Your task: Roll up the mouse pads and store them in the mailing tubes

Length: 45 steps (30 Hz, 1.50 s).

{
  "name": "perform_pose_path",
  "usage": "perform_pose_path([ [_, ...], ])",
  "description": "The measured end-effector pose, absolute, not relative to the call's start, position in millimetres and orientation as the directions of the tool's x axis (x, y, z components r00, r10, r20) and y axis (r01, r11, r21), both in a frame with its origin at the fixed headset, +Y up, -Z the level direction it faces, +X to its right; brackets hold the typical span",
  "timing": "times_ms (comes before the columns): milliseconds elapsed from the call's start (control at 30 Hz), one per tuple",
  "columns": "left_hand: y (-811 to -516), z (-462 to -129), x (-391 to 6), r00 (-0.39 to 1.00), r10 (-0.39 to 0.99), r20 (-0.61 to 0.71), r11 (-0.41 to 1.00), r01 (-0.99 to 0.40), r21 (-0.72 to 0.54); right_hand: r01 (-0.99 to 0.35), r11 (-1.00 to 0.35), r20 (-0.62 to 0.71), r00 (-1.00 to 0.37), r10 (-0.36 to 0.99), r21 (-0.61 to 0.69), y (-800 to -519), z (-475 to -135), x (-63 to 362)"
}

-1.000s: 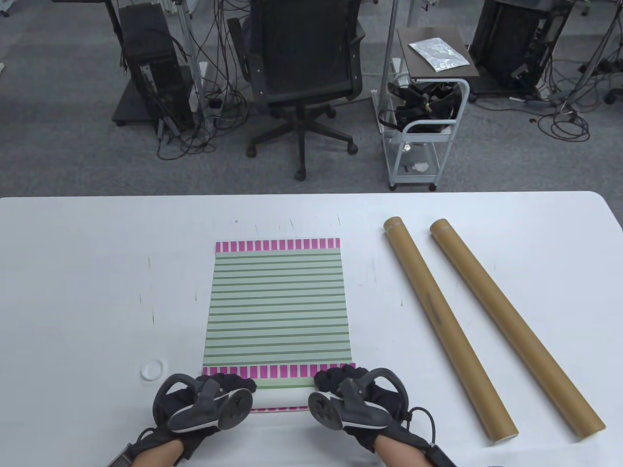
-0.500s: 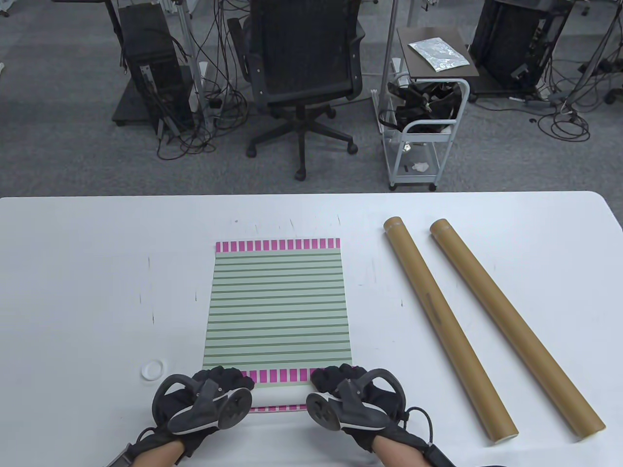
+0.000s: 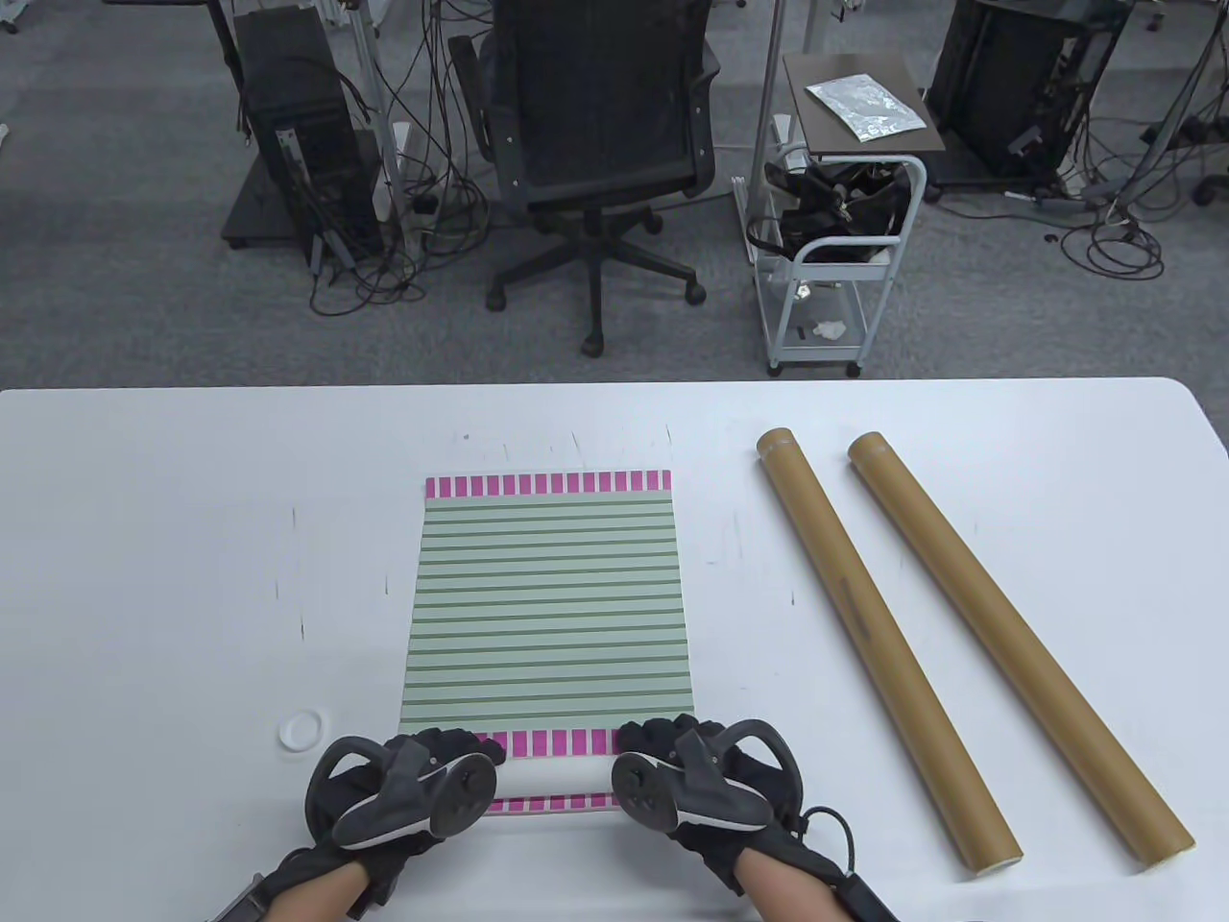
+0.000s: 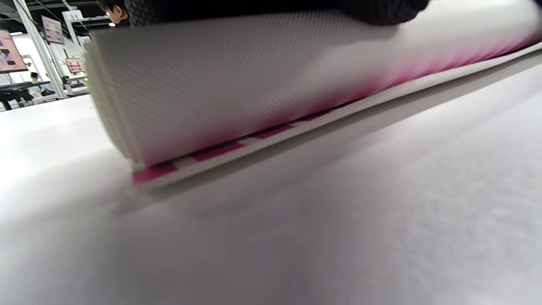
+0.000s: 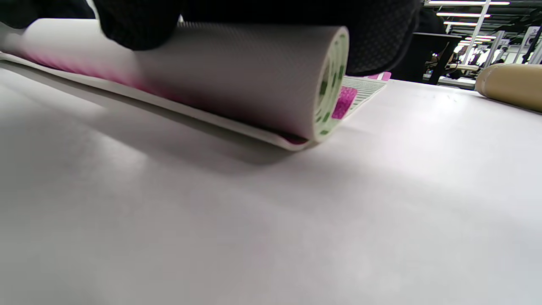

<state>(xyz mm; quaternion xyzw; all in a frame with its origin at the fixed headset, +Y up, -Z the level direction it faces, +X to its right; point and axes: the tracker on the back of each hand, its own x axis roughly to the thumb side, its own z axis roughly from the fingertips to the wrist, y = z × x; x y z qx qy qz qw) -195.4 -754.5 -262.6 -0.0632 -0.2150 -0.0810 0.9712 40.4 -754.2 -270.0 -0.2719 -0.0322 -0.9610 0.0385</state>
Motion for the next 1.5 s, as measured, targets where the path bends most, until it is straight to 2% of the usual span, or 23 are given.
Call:
perform_pose_path([
  [167,-752.2,-260.0,-199.4,0.877,-0.013,0.48,0.973,0.121,-0.196,0.088,-0.987,0.563,-0.826,0.001,0.131,-751.5,-263.6,42.6],
  [267,-752.7,-259.9,-198.3,0.877,-0.052,0.478,0.974,0.151,-0.17,0.118,-0.989,0.572,-0.819,-0.046,0.089,-751.6,-261.4,40.4],
  [433,-753.6,-265.0,-203.9,0.895,0.006,0.446,0.975,0.094,-0.202,0.125,-0.992,0.551,-0.825,-0.123,-0.035,-747.9,-260.1,45.6],
  [500,-753.8,-264.5,-204.0,0.895,-0.001,0.447,0.976,0.099,-0.195,0.11,-0.994,0.549,-0.831,-0.092,-0.001,-749.7,-261.5,45.4],
  [567,-753.1,-259.9,-202.1,0.886,-0.057,0.461,0.982,0.133,-0.135,0.117,-0.993,0.551,-0.83,-0.09,0.013,-751.3,-261.6,42.9],
  [667,-747.5,-246.5,-198.6,0.864,-0.13,0.486,0.991,0.105,0.079,0.154,-0.988,0.552,-0.823,-0.134,-0.01,-751.8,-262.7,39.2],
  [767,-743.0,-236.4,-185.0,0.817,-0.07,0.572,0.997,0.042,0.063,0.151,-0.988,0.543,-0.829,-0.134,-0.013,-752.4,-263.7,39.0],
  [900,-743.4,-232.4,-179.2,0.801,-0.195,0.566,0.981,0.157,0.115,0.149,-0.988,0.531,-0.835,-0.148,-0.04,-753.9,-262.5,39.6],
  [1000,-745.0,-235.1,-177.7,0.827,-0.152,0.541,0.988,0.142,0.061,0.189,-0.977,0.52,-0.827,-0.214,-0.102,-752.2,-261.2,37.6],
  [1133,-749.6,-240.1,-175.3,0.832,-0.192,0.52,0.979,0.203,0.037,0.215,-0.961,0.505,-0.818,-0.275,-0.174,-746.4,-260.5,37.8],
  [1300,-760.3,-246.9,-175.1,0.837,-0.192,0.512,0.971,0.239,-0.028,0.221,-0.968,0.509,-0.823,-0.252,-0.121,-751.5,-264.6,42.5],
  [1500,-764.7,-258.1,-179.9,0.882,-0.096,0.461,0.978,0.169,-0.119,0.244,-0.966,0.501,-0.827,-0.254,-0.087,-758.2,-269.0,41.9],
])
